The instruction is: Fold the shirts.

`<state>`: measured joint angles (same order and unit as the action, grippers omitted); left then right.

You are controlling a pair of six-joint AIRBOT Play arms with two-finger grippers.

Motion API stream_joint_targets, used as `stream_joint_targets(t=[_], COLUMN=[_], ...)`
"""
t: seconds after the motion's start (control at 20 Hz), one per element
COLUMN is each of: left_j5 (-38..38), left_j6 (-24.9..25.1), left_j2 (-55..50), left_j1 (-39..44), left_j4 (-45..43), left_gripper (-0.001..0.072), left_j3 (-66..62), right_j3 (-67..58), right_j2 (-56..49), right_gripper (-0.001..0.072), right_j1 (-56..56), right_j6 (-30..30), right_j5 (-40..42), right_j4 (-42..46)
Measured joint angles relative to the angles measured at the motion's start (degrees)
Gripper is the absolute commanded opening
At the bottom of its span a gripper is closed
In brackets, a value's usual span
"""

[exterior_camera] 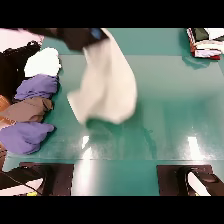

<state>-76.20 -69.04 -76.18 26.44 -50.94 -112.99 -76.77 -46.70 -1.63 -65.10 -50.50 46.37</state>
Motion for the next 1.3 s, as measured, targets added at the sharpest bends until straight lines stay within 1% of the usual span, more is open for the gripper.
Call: stream_joint_targets(t=[0.05,0.1,0.15,0.35,0.55,0.65,0.75,0.9,1.05,1.3], left_j5=[0.0,0.2,0.5,0.3,-3.6,-5.4,-5.5,-2.1,2.8,9.0], left_j6=[0.5,0.8,0.8,-1.9,-5.7,-7.1,-7.9,-8.3,-8.5,-9.8], left_j2=[-0.4,-1.1,-2.0,-5.6,-6.5,-6.5,-5.6,-2.3,2.6,6.8], left_j1=[1.3,2.4,2.9,2.0,-4.8,-6.9,-7.3,-4.8,0.6,11.3], left_j4=[-0.5,-1.2,-1.8,-4.5,-6.5,-6.6,-5.5,-2.3,1.1,4.1], left_gripper=[0.0242,0.0531,0.0609,0.0609,0.0609,0.0609,0.0609,0.0609,0.061,0.061], left_j3=[2.6,5.5,8.0,13.9,16.7,20.6,27.3,40.9,53.8,67.3], right_j3=[0.0,0.0,0.0,0.0,0.0,0.0,0.0,0.0,0.0,0.0], right_j2=[0.0,0.0,-0.1,-1.1,-2.6,-3.4,-4.0,-4.6,-4.8,-4.9], right_gripper=[0.0015,0.0015,0.0015,0.0015,0.0015,0.0015,0.0015,0.0015,0.0015,0.0015], right_j1=[0.0,0.0,0.0,0.0,0.0,0.0,0.0,0.0,0.0,0.0], right_j6=[0.0,0.0,0.0,0.1,0.1,0.1,0.0,0.0,0.0,0.0], right_j5=[0.0,-0.2,-0.6,-2.4,-4.5,-5.2,-5.8,-6.3,-6.4,-6.5], right_j4=[0.1,0.2,0.2,0.2,0.2,0.2,0.2,0.2,0.2,0.2])
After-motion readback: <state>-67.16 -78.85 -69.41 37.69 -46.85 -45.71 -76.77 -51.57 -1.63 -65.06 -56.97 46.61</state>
